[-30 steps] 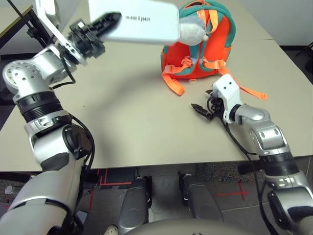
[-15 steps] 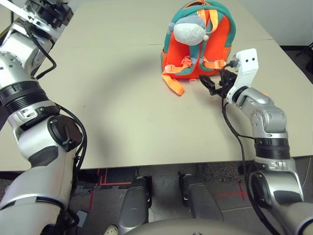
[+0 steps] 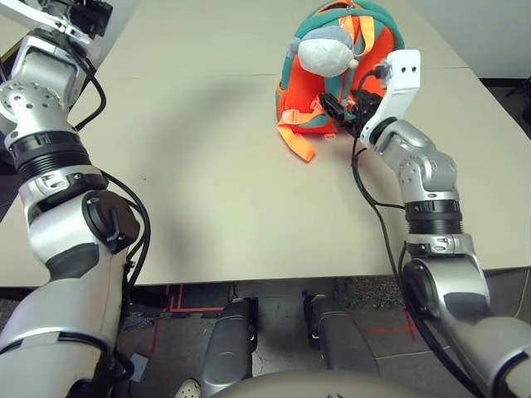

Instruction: Put the pencil case into the backpack and zip it.

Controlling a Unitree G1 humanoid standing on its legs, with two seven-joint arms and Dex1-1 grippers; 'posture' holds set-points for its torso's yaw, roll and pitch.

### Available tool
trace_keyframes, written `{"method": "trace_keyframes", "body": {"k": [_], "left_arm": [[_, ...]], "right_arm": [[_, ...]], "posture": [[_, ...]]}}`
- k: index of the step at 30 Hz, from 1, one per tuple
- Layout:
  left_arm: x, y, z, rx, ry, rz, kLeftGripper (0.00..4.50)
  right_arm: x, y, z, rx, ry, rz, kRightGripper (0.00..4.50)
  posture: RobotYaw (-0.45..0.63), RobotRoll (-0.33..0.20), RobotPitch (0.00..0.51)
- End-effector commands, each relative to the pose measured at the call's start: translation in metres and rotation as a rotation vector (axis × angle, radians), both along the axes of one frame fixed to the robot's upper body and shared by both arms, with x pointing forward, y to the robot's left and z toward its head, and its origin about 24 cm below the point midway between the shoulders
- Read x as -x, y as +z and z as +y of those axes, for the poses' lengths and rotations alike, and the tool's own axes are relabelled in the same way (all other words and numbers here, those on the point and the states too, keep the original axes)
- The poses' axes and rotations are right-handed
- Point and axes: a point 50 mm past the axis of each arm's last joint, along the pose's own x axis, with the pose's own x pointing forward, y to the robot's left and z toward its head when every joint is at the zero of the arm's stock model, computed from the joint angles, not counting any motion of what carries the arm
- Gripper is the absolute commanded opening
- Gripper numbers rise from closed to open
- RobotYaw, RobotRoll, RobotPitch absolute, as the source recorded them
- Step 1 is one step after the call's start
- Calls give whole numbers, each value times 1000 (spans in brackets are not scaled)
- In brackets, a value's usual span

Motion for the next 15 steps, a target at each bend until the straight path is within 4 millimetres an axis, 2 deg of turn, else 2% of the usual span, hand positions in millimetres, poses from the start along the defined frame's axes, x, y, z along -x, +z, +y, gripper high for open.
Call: {"method": "trace_keyframes", "body": {"k": [1,12,15], "left_arm": [[1,8,-1,-10,12,-27,1337],[-1,6,-9,-41,4,-8,1336],[-1,4,-10,-44,4,1,1336]], "right_arm": [[-7,-3,5,19,-3,-9,4500],[-20,-11,10,41,-17,-18,4500],[-19,-12,10,35,-11,-22,3522]], "posture": [[-155,0,146],[-150,0,147],[-155,0,151]]}}
